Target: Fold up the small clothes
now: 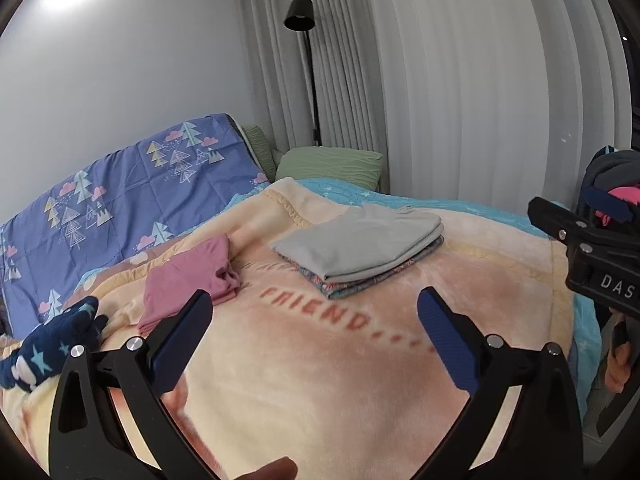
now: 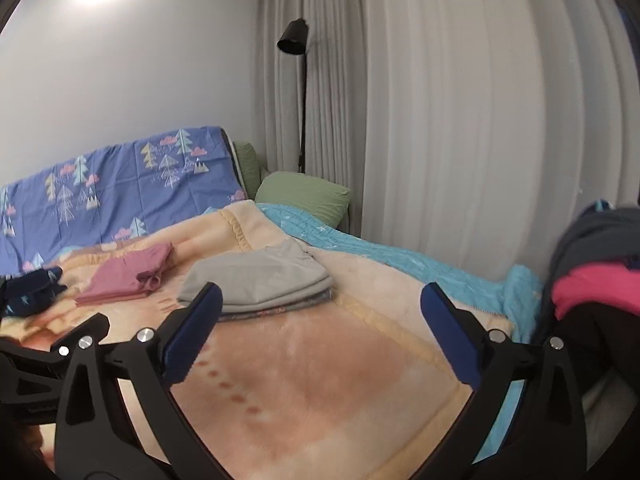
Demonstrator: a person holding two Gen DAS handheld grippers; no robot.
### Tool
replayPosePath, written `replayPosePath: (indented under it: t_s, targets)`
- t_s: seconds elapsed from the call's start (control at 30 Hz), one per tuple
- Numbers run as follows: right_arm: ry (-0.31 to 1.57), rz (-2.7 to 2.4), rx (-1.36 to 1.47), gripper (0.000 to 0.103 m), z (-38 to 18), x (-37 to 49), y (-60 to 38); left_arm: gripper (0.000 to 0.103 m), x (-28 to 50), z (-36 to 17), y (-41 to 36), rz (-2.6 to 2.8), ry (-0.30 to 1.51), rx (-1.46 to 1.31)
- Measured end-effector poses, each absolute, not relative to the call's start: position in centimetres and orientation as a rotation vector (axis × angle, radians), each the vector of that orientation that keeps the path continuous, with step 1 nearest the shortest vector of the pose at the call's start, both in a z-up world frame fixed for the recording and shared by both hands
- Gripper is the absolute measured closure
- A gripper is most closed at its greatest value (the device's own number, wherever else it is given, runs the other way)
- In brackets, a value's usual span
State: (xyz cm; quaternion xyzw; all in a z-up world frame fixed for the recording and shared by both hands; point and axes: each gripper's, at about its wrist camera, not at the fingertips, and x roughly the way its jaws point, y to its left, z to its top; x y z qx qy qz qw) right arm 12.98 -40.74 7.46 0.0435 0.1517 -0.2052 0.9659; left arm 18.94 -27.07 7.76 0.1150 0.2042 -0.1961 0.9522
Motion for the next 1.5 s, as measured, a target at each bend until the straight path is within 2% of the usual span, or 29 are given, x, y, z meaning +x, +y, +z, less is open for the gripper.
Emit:
replayPosePath:
  t_s: [0.13,0.53,0.8,1.5]
  targets:
    - [0.342,-0.381,0.147,0.002,7.2,10.7,-39.5,0.001,16.5,8.0,-25.6,-0.363,0.428,0.203]
    - [0.352,-0.339,0.082,0.002,7.9,7.5,-35.2,0.001,10.6,9.3,-21.0,-0.297,0.395,0.1]
    - [0.339,-0.336,0.075,0.002,8.7,6.2,-34.3,0.001,7.9,10.2,-20.2,-0.335,0.368,0.146]
    - [0.398,-0.358,0.071,0.002,7.4,6.6,-34.0,0.001,7.8,8.0,-20.4,-0.31,0.441,0.163]
